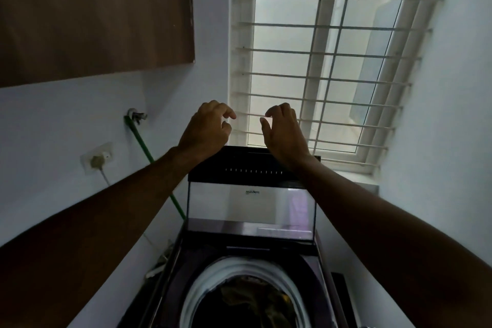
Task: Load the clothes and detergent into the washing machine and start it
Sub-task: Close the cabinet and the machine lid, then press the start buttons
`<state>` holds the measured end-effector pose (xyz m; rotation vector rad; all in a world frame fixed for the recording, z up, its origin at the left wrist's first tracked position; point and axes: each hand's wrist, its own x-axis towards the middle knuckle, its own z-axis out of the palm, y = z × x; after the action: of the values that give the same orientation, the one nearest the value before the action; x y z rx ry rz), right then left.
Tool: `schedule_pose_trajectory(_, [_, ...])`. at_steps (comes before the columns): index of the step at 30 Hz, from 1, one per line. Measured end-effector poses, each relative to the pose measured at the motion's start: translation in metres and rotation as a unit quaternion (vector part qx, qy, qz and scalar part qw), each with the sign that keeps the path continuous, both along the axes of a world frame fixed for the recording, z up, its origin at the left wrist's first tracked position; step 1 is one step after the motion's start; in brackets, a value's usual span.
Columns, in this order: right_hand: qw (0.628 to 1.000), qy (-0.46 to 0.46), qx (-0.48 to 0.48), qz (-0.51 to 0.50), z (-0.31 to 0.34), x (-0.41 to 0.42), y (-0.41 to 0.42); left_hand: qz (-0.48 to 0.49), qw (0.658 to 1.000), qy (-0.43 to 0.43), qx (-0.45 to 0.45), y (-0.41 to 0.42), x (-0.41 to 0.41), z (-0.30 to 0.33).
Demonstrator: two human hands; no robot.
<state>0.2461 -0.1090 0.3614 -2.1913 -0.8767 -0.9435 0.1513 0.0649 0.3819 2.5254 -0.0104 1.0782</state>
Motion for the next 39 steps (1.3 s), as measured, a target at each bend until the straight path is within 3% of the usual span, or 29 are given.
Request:
schedule_pose_trajectory(9, [0.991, 0.078, -0.103, -0.036, -0.039, 0.072, 0.001, -0.035, 0.998, 0.057, -0.018, -0.004, 0.073, -0.049])
schedule_pose_trajectory(15, [0.969, 0.128, -0.208, -0.035, -0.071, 0.108, 0.012, -0.027, 0.976, 0.162, 0.14, 0.002, 0.114, -0.083])
schedule_pose_trajectory(20, [0.955, 0.178, -0.238, -0.021, -0.089, 0.14, 0.024, -0.009, 0.967, 0.239, 0.091, 0.01, 0.148, -0.1])
schedule_pose_trajectory(28, [0.947, 0.234, -0.22, 0.01, -0.108, 0.18, 0.05, -0.005, 0.959, 0.272, 0.076, 0.021, 0.207, -0.117])
schedule_pose_trajectory(39, [0.913, 0.277, -0.3, -0.017, -0.092, 0.178, 0.06, 0.02, 0.926, 0.374, 0.049, 0.029, 0.227, -0.112])
